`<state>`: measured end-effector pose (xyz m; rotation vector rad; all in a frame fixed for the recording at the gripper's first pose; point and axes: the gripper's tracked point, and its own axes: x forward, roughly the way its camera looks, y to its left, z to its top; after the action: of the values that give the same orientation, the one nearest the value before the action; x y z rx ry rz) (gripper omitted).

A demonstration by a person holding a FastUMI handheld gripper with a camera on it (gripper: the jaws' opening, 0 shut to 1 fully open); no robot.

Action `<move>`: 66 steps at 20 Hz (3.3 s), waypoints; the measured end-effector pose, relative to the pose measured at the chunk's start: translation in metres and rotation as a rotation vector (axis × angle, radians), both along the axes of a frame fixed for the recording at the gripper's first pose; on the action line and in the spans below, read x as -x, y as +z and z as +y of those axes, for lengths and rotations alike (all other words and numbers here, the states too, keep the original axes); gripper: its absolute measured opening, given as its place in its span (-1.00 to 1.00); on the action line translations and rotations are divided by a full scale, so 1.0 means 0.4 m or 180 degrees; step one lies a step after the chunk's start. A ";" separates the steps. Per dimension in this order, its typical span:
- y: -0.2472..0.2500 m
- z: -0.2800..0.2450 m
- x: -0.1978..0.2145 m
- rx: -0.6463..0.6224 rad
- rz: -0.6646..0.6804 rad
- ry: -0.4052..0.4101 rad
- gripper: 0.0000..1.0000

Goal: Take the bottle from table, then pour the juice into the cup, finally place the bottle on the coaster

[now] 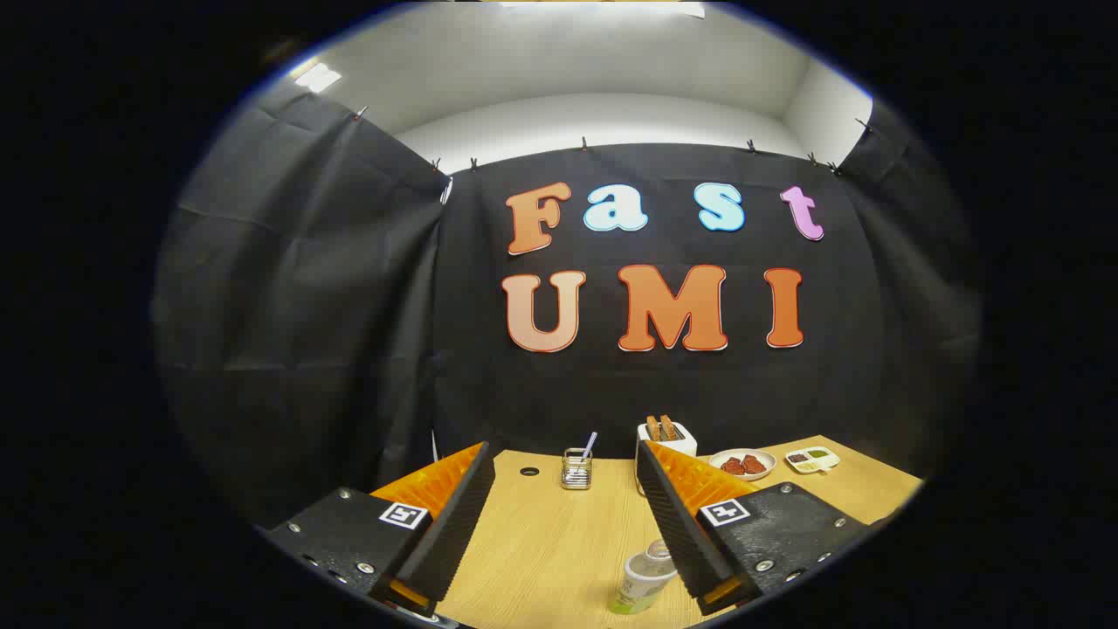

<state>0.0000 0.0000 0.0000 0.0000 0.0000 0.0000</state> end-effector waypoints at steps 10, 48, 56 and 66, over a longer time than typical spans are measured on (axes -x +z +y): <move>-0.001 -0.019 0.037 0.0099 -0.0001 -0.0164 0.95; -0.615 -0.219 -0.016 0.0130 0.0846 -0.0966 0.84; -0.684 -0.236 -0.068 -0.0039 0.0975 -0.0958 0.55; -0.686 -0.262 -0.093 -0.0193 0.0954 -0.0986 0.14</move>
<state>0.0374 -0.1049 -0.2746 0.0605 0.2998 -0.3097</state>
